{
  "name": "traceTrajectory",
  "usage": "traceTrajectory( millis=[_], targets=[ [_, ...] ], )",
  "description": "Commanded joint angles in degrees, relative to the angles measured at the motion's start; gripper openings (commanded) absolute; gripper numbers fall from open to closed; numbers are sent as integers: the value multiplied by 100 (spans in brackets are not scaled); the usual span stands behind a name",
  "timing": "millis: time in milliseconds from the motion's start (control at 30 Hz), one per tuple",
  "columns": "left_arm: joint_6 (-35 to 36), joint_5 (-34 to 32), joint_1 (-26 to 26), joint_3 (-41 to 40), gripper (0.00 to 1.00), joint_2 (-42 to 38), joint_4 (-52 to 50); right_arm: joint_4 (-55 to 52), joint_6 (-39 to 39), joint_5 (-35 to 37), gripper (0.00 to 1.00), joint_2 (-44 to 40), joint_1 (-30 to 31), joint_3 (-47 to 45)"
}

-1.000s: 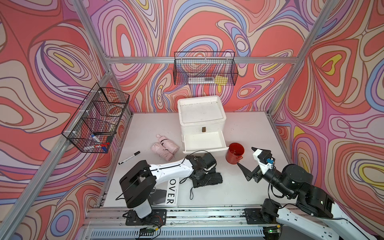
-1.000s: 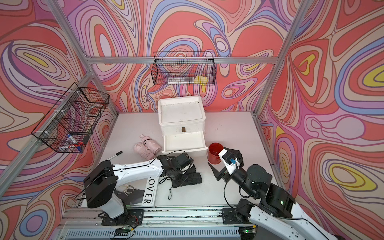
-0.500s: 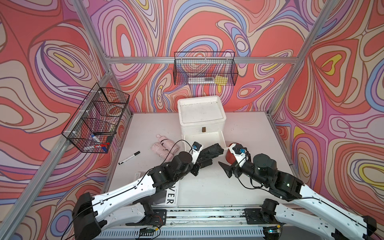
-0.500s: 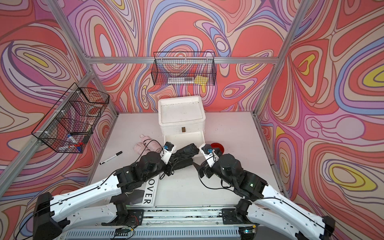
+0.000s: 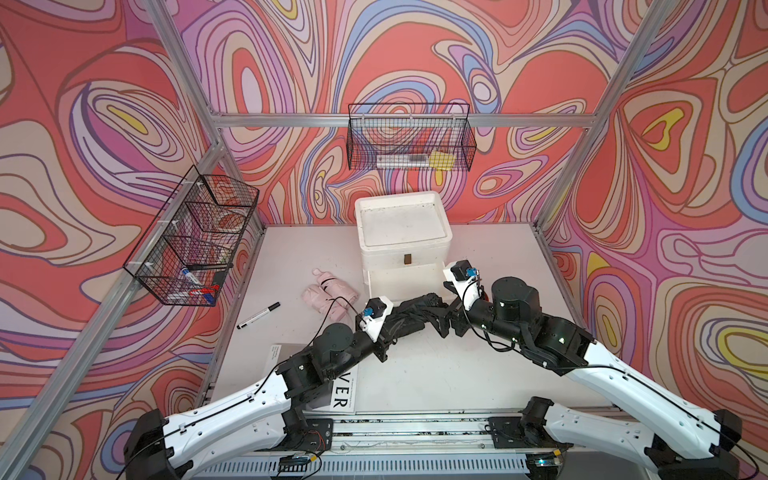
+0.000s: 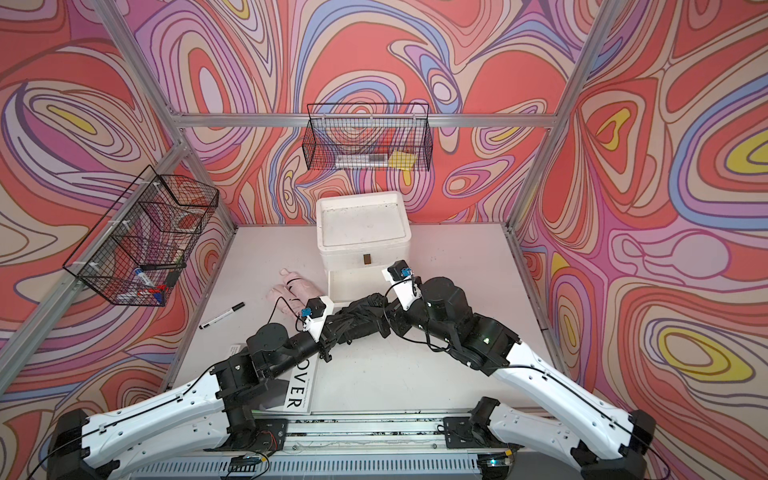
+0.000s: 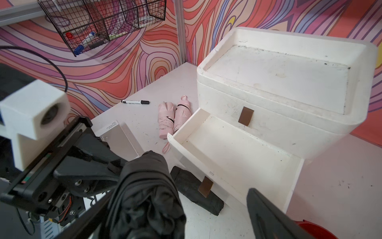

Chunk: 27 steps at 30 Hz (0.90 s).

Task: Place the umbrella in the drawer by color
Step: Pick up the umbrella from the center of the board.

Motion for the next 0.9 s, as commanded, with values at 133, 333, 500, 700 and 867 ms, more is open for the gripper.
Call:
traceTrajectory(
  millis=[133,333,500,700,867],
  targets=[
    [144,124,-14,19,0,6,662,-196,115,-1363,88,534,-35,407],
    [116,-262,-9,20,0,4,517,-63,181,-1402,34,657,-36,433],
    [83,-904,-7,2,32,-17,376,126,215,-1219,12,662,-40,412],
    [92,-2359,-14,-342,85,-697,188,735,224,263,0,419,-35,281],
    [-49,-3725,-13,-832,95,-1450,399,1250,112,1580,0,704,-69,191]
  ],
)
